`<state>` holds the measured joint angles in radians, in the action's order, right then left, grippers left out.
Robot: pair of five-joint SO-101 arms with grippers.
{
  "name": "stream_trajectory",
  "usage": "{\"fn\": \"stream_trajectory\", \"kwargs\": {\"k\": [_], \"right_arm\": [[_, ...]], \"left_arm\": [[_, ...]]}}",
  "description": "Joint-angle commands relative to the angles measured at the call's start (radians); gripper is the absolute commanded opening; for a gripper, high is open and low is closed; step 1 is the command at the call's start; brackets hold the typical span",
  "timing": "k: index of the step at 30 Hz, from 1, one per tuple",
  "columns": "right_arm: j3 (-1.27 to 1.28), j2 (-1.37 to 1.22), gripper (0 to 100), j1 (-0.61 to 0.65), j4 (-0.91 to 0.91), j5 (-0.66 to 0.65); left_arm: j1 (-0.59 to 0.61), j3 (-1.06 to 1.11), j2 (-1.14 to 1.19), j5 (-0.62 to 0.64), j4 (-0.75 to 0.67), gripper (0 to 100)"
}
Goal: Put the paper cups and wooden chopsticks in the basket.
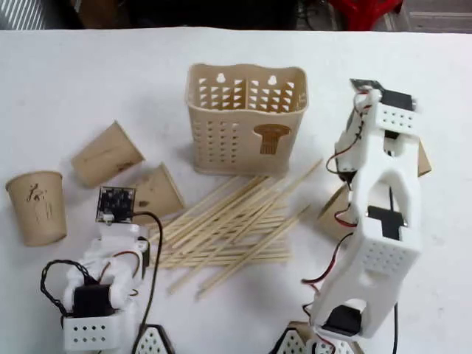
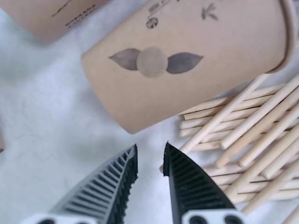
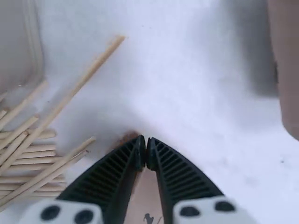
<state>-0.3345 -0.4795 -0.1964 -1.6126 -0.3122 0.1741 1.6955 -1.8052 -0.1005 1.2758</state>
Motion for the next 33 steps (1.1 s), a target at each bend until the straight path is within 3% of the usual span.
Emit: {"fn": "stream_trajectory", "kwargs": {"k": [1,6,12,19,33], "right_arm": [[-0.012,0.125,1.5,-0.064,-0.001,-0.012],[-0.009,0.266,2.5,-0.085,-0.047,-0.060],[0.080,0.381,17.5,0.015,-0.107,-0.077],[0.207,0.384,17.9,0.162,-0.107,-0.075],[0.222,0.208,18.0,0.041,-0.062,-0.083]], "left_arm": [[-0.005,-0.002,-0.005,-0.008,0.006,11],[-0.005,-0.002,-0.005,-0.008,0.006,11],[-0.005,-0.002,-0.005,-0.008,0.006,11],[-0.005,-0.002,-0.005,-0.008,0.006,11],[-0.005,-0.002,-0.005,-0.008,0.006,11]]}}
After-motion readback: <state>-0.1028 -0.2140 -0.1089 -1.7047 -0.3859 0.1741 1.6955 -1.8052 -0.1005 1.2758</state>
